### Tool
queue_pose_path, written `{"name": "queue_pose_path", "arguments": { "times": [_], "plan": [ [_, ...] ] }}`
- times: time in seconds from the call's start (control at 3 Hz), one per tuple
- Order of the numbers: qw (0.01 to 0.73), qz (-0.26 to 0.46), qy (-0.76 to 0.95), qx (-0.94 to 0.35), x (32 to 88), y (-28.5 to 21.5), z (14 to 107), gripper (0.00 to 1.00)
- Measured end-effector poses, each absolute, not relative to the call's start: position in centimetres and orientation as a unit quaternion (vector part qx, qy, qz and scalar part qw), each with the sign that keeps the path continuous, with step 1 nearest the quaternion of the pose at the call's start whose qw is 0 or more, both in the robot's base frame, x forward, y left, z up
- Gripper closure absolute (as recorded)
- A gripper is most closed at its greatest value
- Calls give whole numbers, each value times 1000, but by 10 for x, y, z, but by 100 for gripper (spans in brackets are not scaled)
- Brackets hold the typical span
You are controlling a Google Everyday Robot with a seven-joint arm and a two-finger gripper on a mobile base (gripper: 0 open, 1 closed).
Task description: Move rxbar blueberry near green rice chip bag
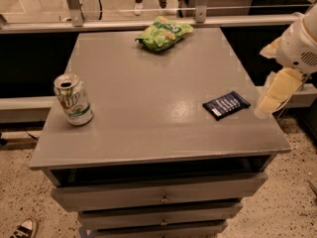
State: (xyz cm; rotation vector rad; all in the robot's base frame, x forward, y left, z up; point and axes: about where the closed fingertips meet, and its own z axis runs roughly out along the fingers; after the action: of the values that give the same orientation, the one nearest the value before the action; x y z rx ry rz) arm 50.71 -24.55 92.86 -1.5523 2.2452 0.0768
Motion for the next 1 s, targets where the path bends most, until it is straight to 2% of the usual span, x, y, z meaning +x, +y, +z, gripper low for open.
{"name": "queue_pose_path", "arguments": {
  "times": [0.33,1.0],
  "plan": [
    [218,56,817,-531,530,-258,903,0],
    [245,102,803,-534,554,-238,856,0]
  ]
}}
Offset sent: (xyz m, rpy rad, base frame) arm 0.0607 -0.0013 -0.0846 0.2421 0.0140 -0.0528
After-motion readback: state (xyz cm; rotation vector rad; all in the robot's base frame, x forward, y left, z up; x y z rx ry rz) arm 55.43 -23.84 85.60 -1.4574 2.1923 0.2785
